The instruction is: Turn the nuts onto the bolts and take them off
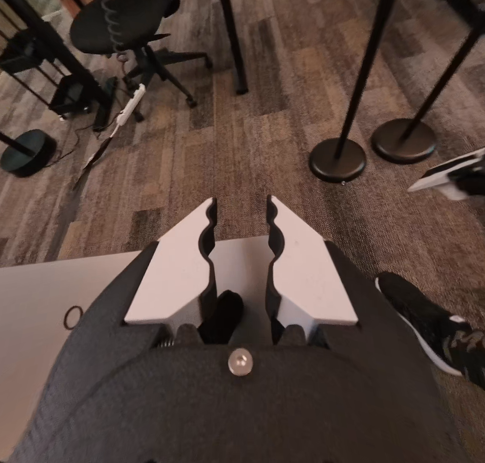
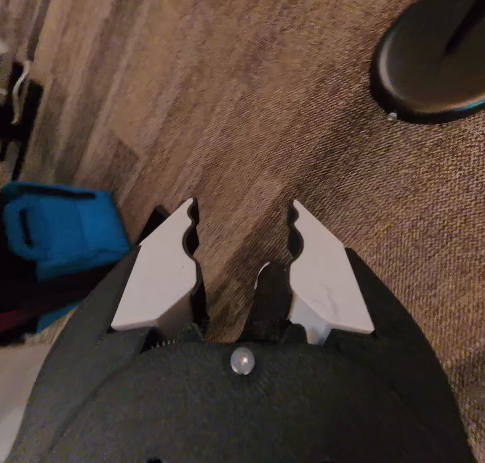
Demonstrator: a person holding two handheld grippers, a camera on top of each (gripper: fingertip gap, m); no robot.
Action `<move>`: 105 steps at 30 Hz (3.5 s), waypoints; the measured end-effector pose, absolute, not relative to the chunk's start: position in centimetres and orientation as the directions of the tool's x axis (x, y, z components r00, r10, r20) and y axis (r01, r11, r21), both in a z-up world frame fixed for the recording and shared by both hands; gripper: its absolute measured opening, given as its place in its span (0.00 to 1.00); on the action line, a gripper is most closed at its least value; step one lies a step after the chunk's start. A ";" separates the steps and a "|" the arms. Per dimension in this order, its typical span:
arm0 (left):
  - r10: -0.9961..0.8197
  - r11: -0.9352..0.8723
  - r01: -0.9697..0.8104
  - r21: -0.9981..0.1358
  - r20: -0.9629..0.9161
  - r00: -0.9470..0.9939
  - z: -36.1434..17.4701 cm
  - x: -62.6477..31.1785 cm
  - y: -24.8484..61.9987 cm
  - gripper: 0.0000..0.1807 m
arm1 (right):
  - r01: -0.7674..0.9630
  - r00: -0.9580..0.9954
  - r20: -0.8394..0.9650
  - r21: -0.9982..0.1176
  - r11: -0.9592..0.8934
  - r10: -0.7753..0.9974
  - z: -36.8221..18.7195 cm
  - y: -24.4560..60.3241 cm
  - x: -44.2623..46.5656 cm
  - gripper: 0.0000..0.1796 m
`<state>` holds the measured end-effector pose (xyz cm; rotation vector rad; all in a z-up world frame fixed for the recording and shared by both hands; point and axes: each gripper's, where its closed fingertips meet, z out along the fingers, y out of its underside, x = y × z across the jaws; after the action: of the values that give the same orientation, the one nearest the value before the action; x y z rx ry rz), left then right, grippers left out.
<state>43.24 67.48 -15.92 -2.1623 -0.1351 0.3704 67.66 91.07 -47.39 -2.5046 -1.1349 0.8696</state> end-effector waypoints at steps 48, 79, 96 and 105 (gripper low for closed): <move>0.396 -0.724 0.048 -0.688 -0.357 0.846 -18.4 39.1 67.3 0.12 | 0.332 0.793 -0.492 -0.149 -0.931 0.361 -83.8 113.9 60.8 0.03; 0.504 -0.523 -0.022 -0.852 -0.330 0.798 -3.7 45.6 65.0 0.06 | 0.723 0.169 -0.895 -0.171 -0.669 0.412 -19.8 82.2 63.0 0.04; 0.937 -0.346 0.589 -0.730 -0.242 0.251 5.2 91.8 -1.8 0.06 | 0.961 -0.272 -0.906 -0.270 0.050 0.324 2.5 23.5 82.7 0.04; 0.942 -0.097 0.577 -0.811 -0.262 -0.210 9.9 97.6 -28.1 0.06 | 0.755 -0.400 -0.911 -0.391 0.526 -0.103 9.5 -13.0 89.5 0.03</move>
<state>97.63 -28.13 9.93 -1.6545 -1.7822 1.2327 89.45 -13.03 9.52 -1.0962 -3.4635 2.0769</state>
